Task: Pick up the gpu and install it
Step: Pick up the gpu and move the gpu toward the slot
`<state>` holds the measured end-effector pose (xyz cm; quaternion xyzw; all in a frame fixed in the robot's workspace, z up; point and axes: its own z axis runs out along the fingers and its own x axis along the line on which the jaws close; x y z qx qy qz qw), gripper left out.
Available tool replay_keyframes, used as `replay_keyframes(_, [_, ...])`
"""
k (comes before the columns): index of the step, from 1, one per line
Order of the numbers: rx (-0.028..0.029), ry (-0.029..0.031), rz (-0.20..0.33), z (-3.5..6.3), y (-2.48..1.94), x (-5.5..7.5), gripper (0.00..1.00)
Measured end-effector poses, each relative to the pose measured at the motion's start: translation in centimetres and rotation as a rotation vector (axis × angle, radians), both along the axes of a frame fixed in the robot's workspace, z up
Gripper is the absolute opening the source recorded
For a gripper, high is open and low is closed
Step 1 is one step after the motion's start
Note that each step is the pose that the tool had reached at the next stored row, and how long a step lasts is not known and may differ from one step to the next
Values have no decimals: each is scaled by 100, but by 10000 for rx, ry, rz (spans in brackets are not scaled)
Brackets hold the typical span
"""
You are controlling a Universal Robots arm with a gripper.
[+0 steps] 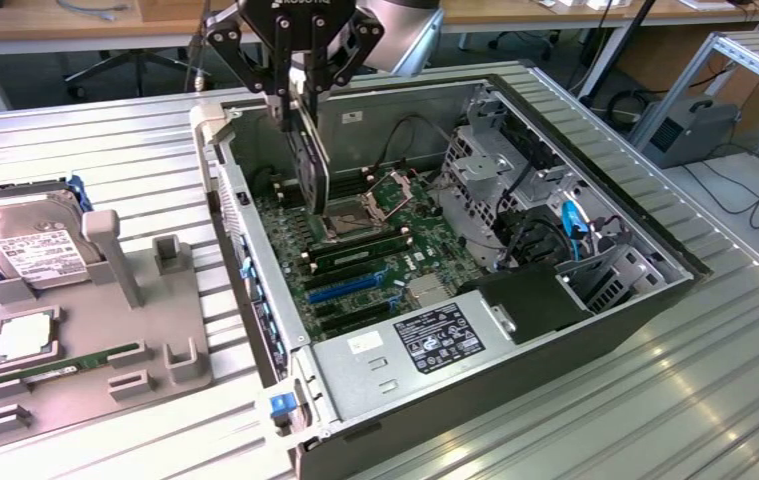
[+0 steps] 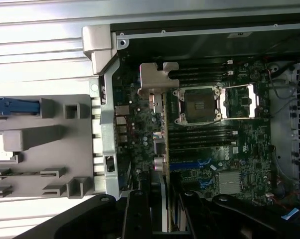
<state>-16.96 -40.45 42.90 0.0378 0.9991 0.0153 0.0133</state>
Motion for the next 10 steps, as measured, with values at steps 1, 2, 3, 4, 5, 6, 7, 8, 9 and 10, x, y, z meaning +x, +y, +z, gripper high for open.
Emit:
replay_keyframes(1, [0, 0, 0, -1, 0, 5, 27])
replay_keyframes(2, [0, 0, 0, -2, 0, 9, 27])
replay_keyframes(3, [0, 0, 0, -3, 0, 14, 27])
replay_keyframes(4, [0, 0, 0, -4, 0, 18, 27])
replay_keyframes(5, [0, -1, 0, -5, 0, 23, 27])
replay_keyframes(6, [0, 0, 0, -6, 0, 28, 27])
replay_keyframes(7, [0, 0, 0, -7, 0, 32, 27])
replay_keyframes(8, [0, 0, 0, -9, 0, 37, 27])
replay_keyframes(9, [0, 0, 0, -9, 0, 42, 27])
replay_keyframes(10, [0, 0, 0, -11, 0, 48, 27])
